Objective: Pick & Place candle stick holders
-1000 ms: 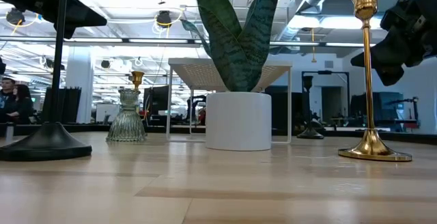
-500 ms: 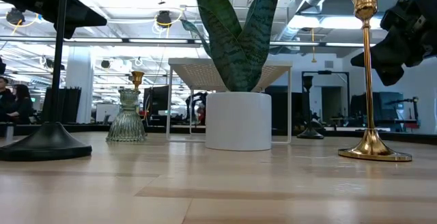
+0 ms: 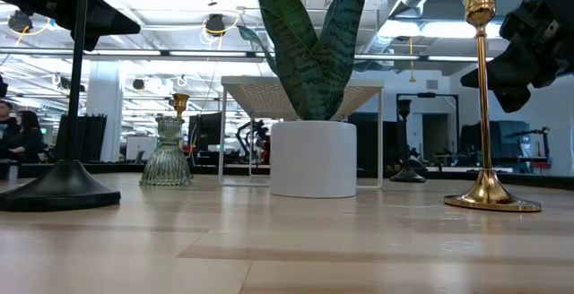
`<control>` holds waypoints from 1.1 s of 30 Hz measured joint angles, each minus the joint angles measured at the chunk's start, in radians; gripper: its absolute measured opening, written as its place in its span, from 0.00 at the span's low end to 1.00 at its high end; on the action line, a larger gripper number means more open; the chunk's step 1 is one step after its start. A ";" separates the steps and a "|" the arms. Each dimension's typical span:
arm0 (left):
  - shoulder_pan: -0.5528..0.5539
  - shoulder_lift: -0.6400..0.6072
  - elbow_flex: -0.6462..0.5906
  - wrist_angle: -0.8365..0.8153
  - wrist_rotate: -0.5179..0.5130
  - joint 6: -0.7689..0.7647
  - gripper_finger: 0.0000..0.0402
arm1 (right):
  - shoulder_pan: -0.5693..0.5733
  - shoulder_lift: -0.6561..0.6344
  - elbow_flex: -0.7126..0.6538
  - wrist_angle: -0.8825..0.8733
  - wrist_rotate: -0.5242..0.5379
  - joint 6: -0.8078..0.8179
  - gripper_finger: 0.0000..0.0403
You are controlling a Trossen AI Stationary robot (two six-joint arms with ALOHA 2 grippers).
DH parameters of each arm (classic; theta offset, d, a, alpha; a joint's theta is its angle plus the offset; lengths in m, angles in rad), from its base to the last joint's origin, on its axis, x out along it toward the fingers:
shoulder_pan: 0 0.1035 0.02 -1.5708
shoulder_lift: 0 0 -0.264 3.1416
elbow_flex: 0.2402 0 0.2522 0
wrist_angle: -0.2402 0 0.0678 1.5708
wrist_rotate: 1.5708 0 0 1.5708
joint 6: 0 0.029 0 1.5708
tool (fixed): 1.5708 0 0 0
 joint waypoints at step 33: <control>0.000 0.000 0.000 0.029 0.000 0.088 0.02 | 0.000 0.000 0.000 0.008 0.000 0.177 0.00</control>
